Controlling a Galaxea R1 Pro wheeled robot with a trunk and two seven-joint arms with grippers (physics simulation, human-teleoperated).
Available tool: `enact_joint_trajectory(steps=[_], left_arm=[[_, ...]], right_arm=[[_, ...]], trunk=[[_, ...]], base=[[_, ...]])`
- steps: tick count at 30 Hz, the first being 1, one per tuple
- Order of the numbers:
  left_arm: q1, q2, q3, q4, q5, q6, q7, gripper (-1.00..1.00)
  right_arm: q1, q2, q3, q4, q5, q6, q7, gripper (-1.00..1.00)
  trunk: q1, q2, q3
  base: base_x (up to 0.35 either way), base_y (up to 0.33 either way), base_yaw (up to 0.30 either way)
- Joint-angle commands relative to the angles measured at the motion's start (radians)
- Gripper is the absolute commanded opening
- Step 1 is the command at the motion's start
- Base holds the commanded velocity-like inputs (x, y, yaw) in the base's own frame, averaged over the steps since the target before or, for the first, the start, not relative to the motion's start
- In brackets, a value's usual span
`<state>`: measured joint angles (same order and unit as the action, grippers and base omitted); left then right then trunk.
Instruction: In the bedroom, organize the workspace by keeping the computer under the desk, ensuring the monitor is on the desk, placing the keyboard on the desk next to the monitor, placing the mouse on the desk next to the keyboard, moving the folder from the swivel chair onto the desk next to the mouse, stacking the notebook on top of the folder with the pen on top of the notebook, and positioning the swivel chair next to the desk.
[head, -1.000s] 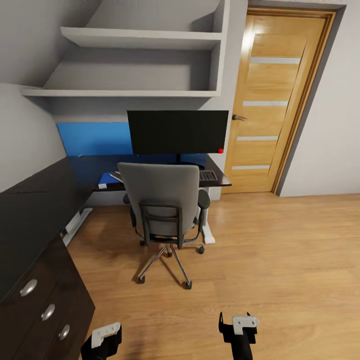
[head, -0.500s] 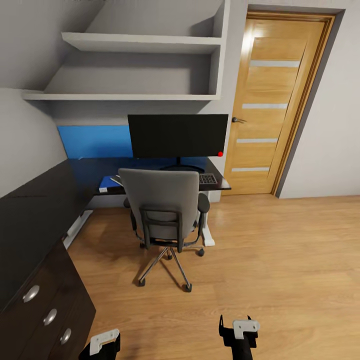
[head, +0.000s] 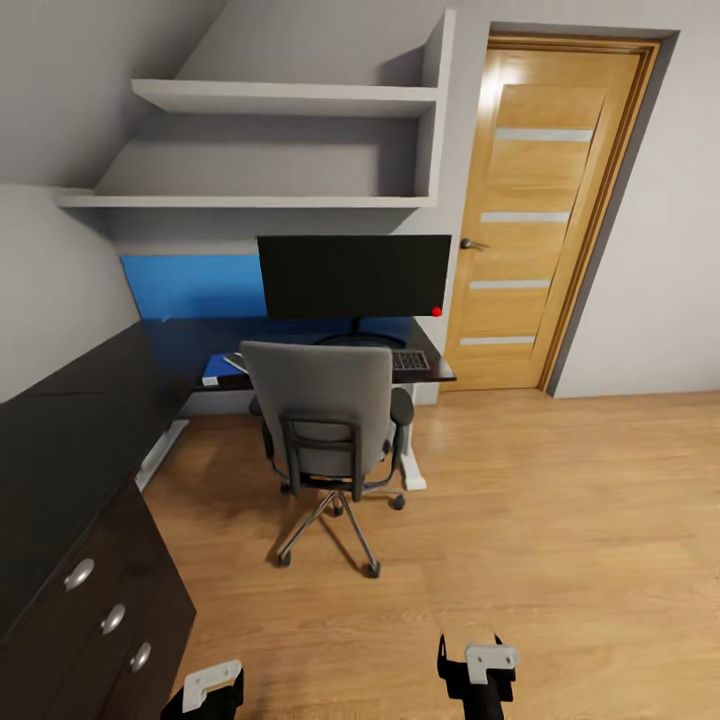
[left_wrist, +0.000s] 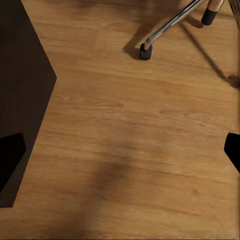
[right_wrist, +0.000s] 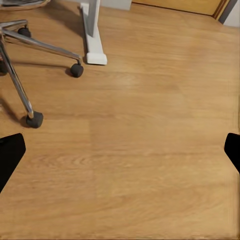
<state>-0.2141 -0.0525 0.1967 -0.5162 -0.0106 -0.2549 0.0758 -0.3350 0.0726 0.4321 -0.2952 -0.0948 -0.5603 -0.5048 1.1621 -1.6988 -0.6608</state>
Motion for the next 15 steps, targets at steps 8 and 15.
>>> enact_joint_trajectory(steps=[8, 15], left_arm=[[-0.001, -0.001, 0.001, 0.016, -0.003, -0.002, -0.001, 1.00], [-0.001, -0.001, 0.001, 0.019, -0.003, -0.003, -0.001, 1.00]], right_arm=[[-0.001, 0.001, 0.009, 0.010, -0.010, -0.006, -0.003, 1.00], [-0.001, 0.002, 0.010, 0.014, -0.011, -0.006, -0.003, 1.00]], trunk=[[-0.031, 0.056, 0.024], [-0.058, 0.105, 0.046]], base=[[-0.290, -0.095, 0.147], [-0.305, -0.095, 0.244]])
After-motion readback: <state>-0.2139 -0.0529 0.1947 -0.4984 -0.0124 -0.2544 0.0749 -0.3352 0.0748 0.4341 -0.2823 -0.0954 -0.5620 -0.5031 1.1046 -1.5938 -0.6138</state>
